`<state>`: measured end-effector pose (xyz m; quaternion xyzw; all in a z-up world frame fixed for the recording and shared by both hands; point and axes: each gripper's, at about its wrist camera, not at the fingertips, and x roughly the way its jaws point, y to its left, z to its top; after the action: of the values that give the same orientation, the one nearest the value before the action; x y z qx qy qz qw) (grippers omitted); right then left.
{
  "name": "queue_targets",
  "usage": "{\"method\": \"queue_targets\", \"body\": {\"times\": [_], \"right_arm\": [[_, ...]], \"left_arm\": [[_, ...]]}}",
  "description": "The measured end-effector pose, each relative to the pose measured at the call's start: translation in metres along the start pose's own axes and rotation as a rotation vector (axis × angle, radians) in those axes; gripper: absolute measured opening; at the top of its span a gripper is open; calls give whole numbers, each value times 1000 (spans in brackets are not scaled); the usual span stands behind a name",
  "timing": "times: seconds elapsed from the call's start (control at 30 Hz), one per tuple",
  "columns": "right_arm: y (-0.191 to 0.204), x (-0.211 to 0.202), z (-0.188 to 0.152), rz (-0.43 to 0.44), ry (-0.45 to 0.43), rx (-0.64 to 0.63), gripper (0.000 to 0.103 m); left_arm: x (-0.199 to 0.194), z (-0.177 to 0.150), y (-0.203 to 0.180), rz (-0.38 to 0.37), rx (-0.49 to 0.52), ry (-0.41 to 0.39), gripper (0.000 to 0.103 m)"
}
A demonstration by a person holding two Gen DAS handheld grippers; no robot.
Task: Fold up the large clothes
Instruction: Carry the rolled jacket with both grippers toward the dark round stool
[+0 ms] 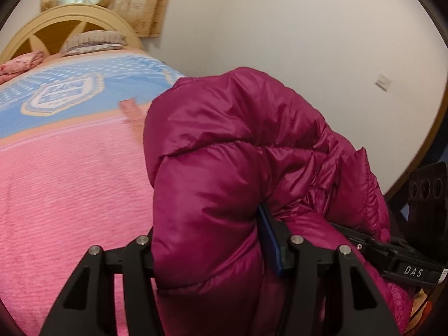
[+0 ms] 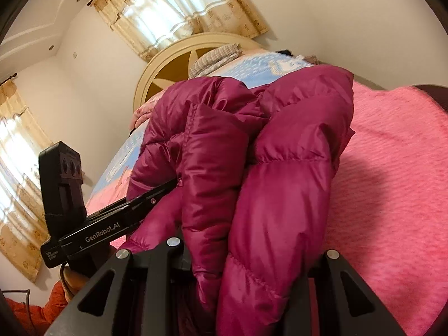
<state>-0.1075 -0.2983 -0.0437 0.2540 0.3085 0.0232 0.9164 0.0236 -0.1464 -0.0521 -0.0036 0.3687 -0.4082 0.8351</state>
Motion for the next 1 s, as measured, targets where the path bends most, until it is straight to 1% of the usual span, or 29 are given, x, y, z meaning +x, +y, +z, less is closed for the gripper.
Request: {"method": "queue_targets", "body": {"times": [0.07,0.17,0.23,0.27,0.33,0.43,0.53,0.6,0.8,0.87,1.0], "right_arm": [[-7,-19,5,-22,-36,-4,31],[-23,-45,17,-71,-94,4,30],[-43,-59,27,-118,-133,14,30],[-52,-61,31,-130,-144,23,30],[-77,-67,39,-157,-164,58,30],[-110,-66,45,-181,-169,114,30],[-132,-61,49,-213,-157,137,30],[-145,-59,52,-231,-145,140,30],[-180,-48,59,-244,-110,175,30],[-191,-43,60,-236,-99,188,30],[-211,-33,57,-224,-73,210,30]], "left_arm": [[8,10,-18,-45,22,3,56],[23,26,-51,-84,67,1,56],[38,37,-71,-98,104,8,56],[44,41,-75,-100,114,11,56],[65,48,-97,-99,144,29,56],[93,53,-114,-77,165,63,56],[120,57,-121,-46,174,103,56],[130,60,-127,-22,187,122,56],[161,63,-140,50,233,158,56],[173,64,-145,74,241,160,56],[183,61,-158,143,301,144,56]]}}
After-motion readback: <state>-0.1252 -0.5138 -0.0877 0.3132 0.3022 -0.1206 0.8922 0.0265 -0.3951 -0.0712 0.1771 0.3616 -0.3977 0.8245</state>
